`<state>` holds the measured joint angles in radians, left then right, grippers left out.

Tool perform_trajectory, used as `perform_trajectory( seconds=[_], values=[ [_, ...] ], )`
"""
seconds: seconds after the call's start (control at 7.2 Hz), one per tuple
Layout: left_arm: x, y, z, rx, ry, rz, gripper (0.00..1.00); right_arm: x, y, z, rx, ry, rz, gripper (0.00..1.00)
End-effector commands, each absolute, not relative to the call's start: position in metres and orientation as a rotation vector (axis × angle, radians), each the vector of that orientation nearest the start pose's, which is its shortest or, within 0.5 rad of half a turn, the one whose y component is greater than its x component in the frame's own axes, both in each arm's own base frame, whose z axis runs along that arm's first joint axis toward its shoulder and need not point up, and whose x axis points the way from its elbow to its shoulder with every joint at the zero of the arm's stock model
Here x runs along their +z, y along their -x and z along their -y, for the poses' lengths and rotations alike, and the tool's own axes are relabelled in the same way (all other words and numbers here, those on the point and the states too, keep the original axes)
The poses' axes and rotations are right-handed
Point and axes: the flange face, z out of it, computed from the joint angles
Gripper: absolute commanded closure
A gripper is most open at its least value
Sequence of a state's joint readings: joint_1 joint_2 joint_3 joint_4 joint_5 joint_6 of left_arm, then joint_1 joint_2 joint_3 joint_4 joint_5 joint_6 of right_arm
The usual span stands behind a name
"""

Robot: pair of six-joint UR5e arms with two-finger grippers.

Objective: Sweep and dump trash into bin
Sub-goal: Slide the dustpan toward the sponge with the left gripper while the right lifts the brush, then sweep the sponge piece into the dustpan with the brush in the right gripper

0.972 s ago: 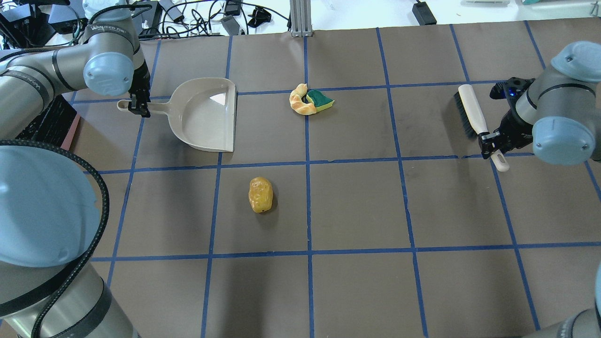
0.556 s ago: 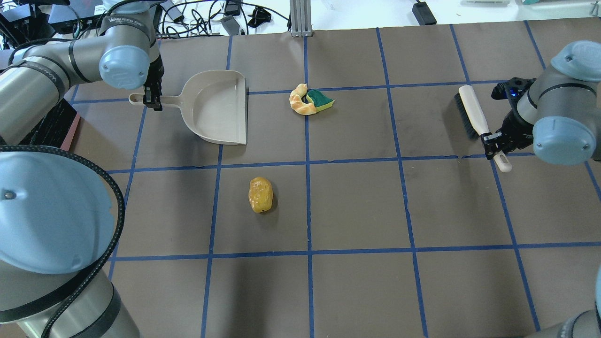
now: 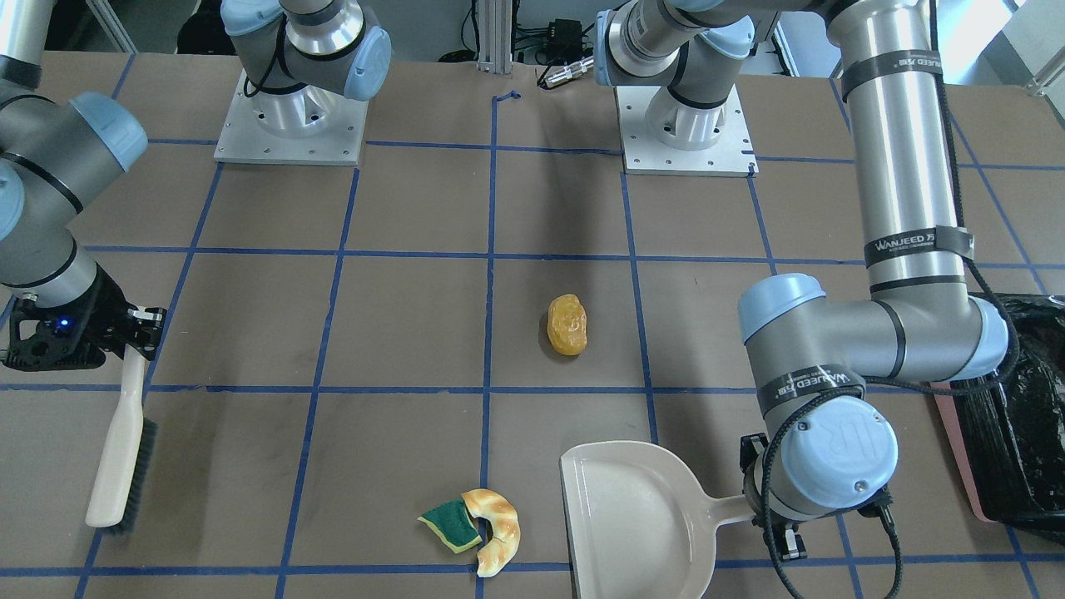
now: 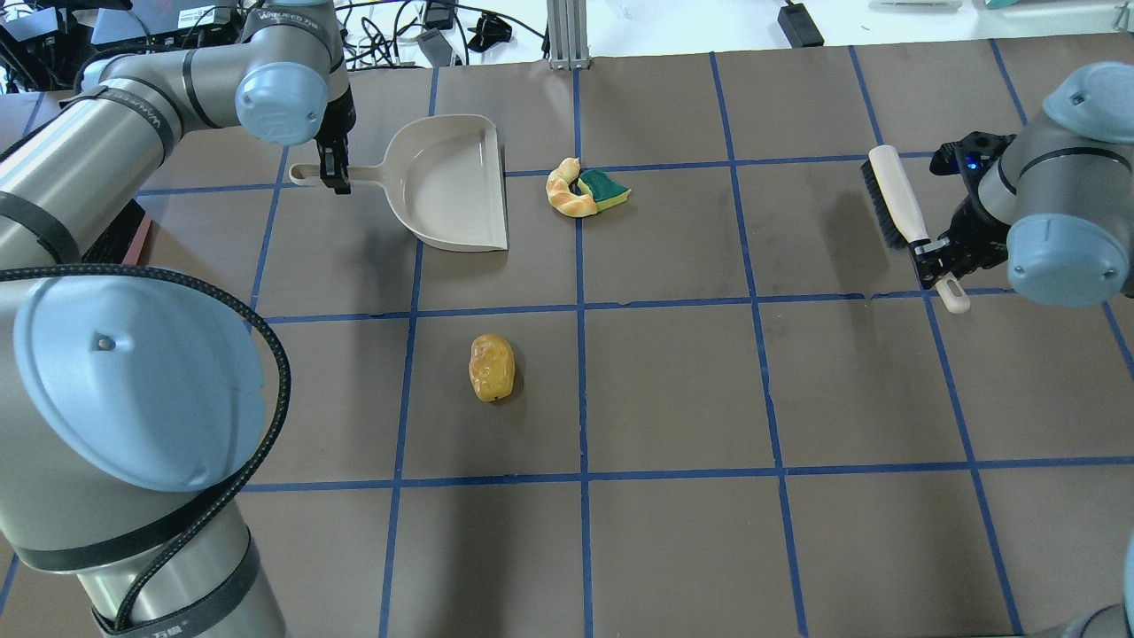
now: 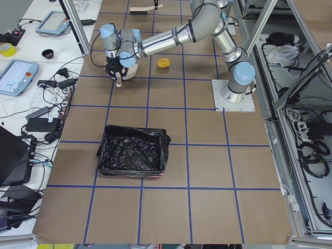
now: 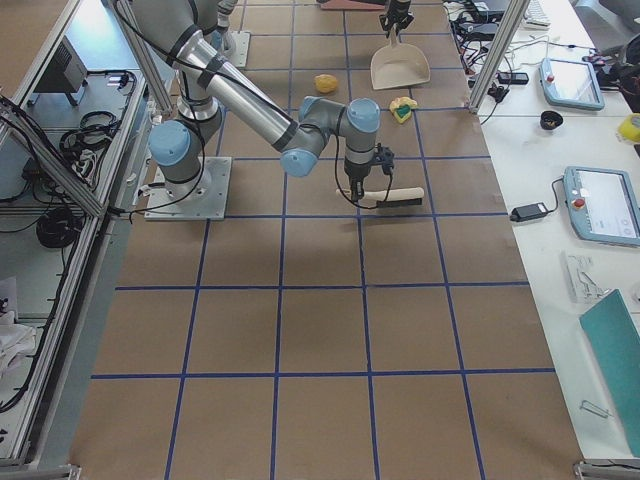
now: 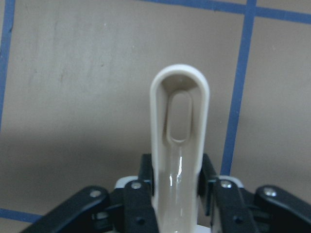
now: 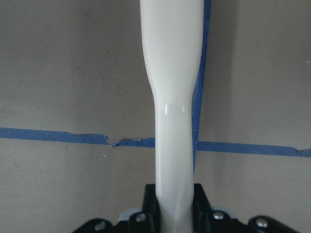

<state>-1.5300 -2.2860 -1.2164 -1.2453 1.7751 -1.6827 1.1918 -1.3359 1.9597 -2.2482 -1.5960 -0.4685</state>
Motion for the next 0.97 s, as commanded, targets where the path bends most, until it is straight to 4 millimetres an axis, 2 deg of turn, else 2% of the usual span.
perform_trajectory(
  seconds=[0.0, 0.28, 0.42, 0.56, 0.69, 0.83],
  values=[
    [0.233, 0.106, 0.759, -0.115, 2.236, -1.883, 1.0, 0.258, 0.027, 0.541, -0.098, 0.117, -3.161, 1.0],
    [0.227, 0.134, 0.761, -0.102, 2.197, -1.904, 1.0, 0.272, -0.028, 0.553, -0.13, 0.123, -3.156, 1.0],
    [0.227, 0.146, 0.756, -0.077, 2.159, -1.907, 1.0, 0.266, -0.056, 0.552, -0.103, 0.078, -3.15, 1.0],
    [0.227, 0.147, 0.755, -0.07, 2.145, -1.907, 1.0, 0.267, -0.101, 0.549, -0.089, -0.011, -3.143, 1.0],
    [0.229, 0.146, 0.754, -0.073, 2.138, -1.913, 1.0, 0.275, -0.138, 0.546, -0.087, 0.002, -3.141, 1.0],
    [0.235, 0.145, 0.753, -0.086, 2.135, -1.913, 1.0, 0.277, -0.158, 0.55, -0.063, -0.04, -3.138, 1.0]
  ],
)
